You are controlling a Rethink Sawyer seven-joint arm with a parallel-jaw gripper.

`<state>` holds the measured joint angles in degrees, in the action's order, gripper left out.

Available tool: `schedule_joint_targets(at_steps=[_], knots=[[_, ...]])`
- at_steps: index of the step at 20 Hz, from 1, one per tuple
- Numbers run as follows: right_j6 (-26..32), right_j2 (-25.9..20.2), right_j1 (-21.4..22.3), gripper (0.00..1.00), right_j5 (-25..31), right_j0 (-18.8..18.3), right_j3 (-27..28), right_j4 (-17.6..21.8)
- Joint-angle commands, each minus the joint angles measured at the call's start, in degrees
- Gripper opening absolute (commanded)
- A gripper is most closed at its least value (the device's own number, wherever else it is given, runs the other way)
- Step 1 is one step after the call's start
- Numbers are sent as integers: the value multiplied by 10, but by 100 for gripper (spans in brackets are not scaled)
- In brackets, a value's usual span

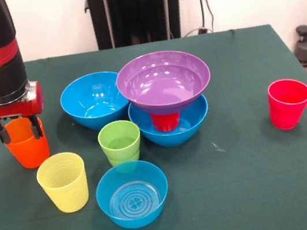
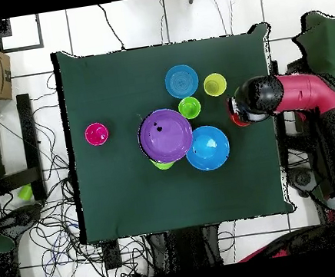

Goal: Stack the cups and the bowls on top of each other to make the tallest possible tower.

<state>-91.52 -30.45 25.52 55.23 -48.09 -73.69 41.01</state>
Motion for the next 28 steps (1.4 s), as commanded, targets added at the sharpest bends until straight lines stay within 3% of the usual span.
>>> schedule_joint_targets(at_steps=[1,28], knots=[[90,40,-43,100,80,19,-34,12],[63,38,-42,100,70,24,-64,-27]])
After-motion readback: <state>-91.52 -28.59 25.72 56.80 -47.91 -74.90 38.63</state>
